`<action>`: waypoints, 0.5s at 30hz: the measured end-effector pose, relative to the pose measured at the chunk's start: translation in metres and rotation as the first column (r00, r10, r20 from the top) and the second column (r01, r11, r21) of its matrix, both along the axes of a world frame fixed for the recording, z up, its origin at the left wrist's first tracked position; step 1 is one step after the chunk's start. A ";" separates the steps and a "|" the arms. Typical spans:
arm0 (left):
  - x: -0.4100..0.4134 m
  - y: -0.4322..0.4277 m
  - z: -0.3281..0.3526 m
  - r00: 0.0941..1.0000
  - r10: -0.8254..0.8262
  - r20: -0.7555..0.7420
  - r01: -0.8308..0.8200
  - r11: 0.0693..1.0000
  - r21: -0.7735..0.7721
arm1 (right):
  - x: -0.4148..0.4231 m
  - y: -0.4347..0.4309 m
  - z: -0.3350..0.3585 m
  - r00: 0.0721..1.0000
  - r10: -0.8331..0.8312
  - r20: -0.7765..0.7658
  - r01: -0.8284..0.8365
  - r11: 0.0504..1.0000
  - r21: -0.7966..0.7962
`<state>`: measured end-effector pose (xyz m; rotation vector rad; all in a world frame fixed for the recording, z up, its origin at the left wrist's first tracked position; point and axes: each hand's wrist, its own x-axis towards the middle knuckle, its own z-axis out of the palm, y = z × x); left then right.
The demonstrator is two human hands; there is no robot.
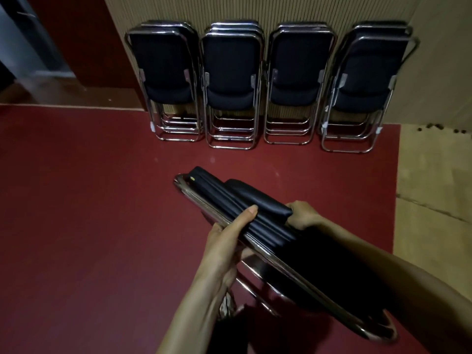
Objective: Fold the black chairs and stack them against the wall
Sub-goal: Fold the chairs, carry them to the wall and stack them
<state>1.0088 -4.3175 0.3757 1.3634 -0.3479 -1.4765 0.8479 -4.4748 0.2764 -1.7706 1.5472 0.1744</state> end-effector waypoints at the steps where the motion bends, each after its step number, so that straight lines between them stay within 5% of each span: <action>1: 0.010 -0.027 -0.001 1.000 -0.021 -0.007 0.021 1.000 -0.001 | 0.007 -0.025 -0.003 1.000 -0.020 -0.010 0.020 1.000 0.008; 15: 0.013 -0.396 0.000 0.992 -0.123 -0.005 0.123 0.992 0.012 | -0.005 -0.371 0.000 0.990 -0.107 0.095 0.115 0.990 -0.087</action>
